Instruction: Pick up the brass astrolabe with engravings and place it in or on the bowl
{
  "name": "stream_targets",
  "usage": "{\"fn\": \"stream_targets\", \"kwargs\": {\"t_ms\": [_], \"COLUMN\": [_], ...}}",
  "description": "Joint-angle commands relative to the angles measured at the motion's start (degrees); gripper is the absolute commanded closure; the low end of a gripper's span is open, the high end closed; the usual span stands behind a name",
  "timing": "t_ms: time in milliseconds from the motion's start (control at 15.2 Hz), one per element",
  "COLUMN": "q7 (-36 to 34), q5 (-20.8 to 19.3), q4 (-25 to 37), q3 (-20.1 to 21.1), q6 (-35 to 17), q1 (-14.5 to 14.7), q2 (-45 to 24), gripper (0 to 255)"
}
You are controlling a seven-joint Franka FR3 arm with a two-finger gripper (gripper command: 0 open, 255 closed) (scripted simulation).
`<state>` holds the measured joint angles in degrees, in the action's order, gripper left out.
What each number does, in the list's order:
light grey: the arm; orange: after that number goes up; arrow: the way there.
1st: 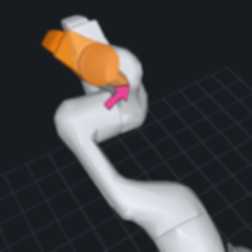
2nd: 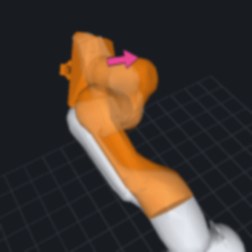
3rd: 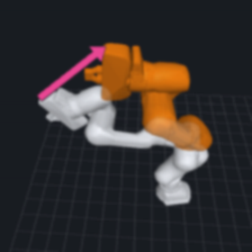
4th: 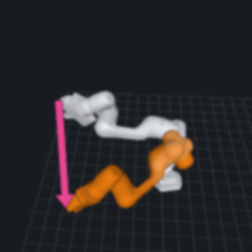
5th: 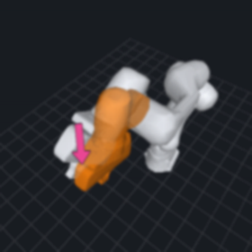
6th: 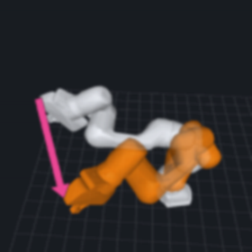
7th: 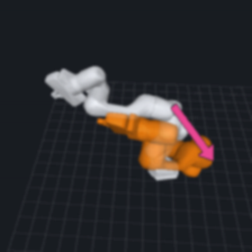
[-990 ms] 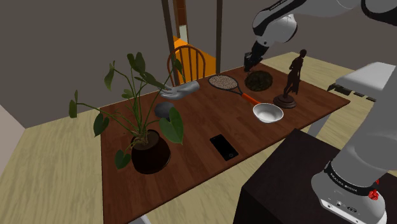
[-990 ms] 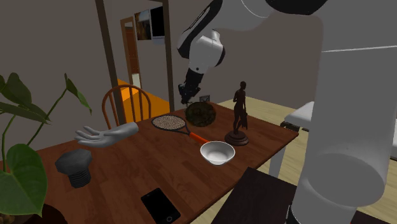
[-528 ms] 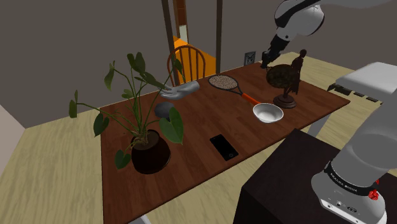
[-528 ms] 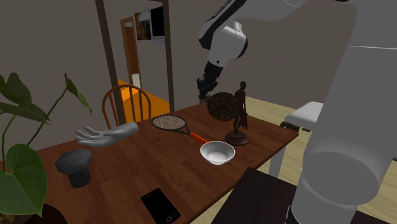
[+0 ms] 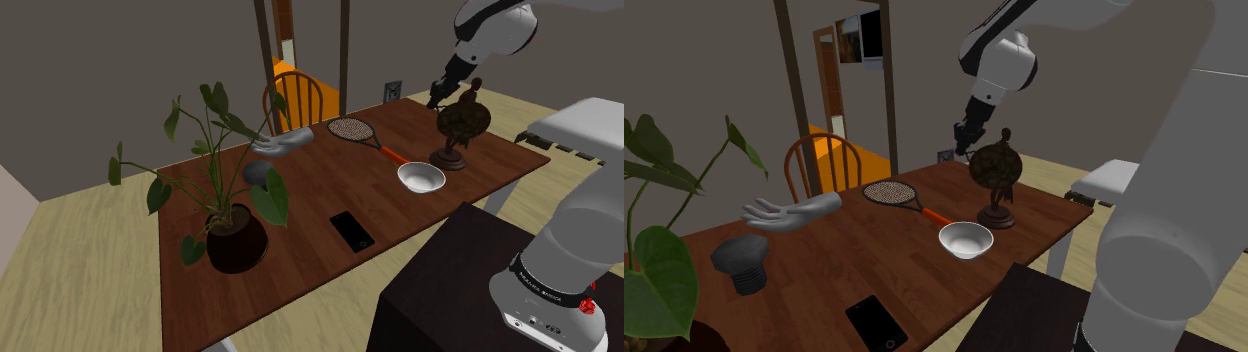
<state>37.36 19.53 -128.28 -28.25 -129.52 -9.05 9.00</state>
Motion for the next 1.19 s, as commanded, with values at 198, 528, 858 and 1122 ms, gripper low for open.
{"fn": "stream_targets", "kwargs": {"t_ms": [198, 528, 858, 1122], "q7": [2.37, 5.22, 8.55, 11.58], "q5": [2.06, 4.87, 8.35, 11.65], "q4": [-2.20, -3.91, -5.23, -6.00], "q3": [-0.41, -0.79, -1.04, -1.06], "q6": [-3.24, -6.39, -9.32, -11.47], "q1": [0.34, 0.78, 1.19, 1.44], "q2": [-1.62, -3.87, -6.49, -8.85], "gripper": [255, 255, 255, 255]}}
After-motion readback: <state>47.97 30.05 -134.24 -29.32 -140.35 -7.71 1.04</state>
